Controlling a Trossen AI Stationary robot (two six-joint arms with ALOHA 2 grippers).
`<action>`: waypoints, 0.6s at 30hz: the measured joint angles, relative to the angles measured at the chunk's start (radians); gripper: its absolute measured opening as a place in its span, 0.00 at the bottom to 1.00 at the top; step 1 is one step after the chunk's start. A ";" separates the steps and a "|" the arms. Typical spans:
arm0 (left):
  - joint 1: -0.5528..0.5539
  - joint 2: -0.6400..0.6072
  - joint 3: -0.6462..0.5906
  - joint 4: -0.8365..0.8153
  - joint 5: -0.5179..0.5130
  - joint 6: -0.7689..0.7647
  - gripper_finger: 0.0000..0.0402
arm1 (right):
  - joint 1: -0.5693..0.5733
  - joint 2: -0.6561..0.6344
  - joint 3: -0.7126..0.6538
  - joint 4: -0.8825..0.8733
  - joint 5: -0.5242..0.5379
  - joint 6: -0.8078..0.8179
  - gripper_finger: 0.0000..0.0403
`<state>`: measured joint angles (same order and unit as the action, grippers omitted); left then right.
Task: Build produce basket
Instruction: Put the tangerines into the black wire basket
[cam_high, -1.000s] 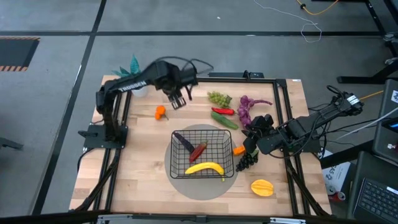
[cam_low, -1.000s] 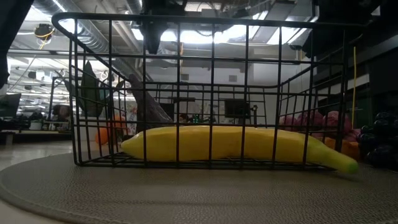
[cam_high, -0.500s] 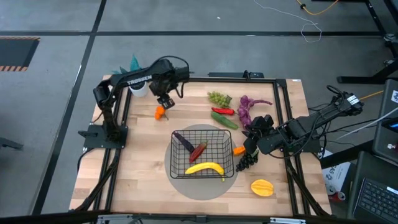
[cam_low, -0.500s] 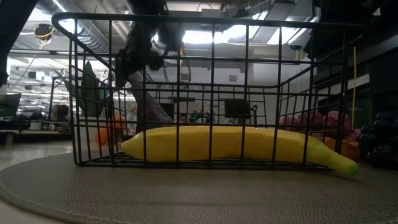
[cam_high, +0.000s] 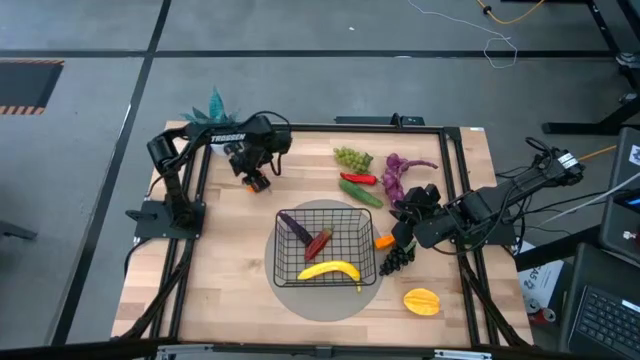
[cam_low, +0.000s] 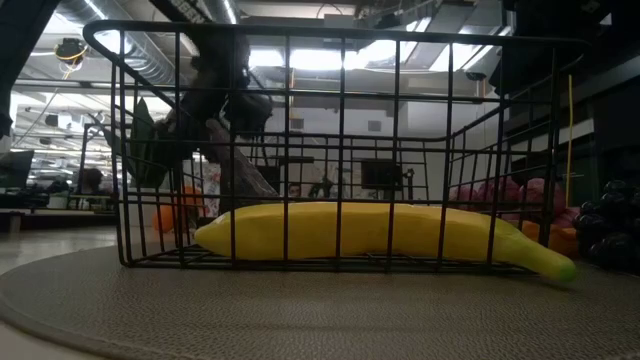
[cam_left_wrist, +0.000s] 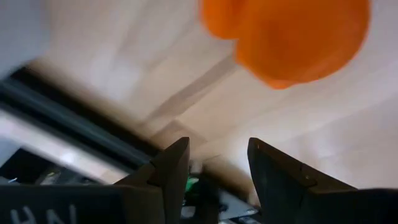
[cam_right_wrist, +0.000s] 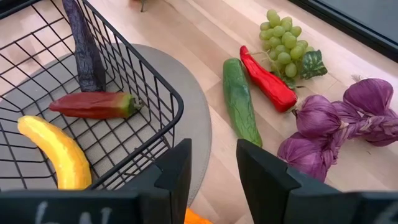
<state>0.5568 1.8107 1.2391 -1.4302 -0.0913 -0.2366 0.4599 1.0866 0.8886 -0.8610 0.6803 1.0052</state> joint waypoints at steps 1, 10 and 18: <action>-0.002 0.000 -0.022 0.032 0.013 0.003 0.39 | 0.000 0.000 0.000 -0.001 0.005 -0.002 0.33; -0.024 0.000 -0.065 0.441 0.072 0.032 0.39 | 0.000 0.000 0.000 -0.001 0.032 -0.007 0.33; -0.023 0.001 0.046 0.552 -0.053 0.063 0.39 | 0.000 0.000 0.000 0.001 0.033 0.012 0.33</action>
<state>0.5343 1.8114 1.2847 -0.8782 -0.1445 -0.1735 0.4599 1.0866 0.8886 -0.8596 0.7132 1.0172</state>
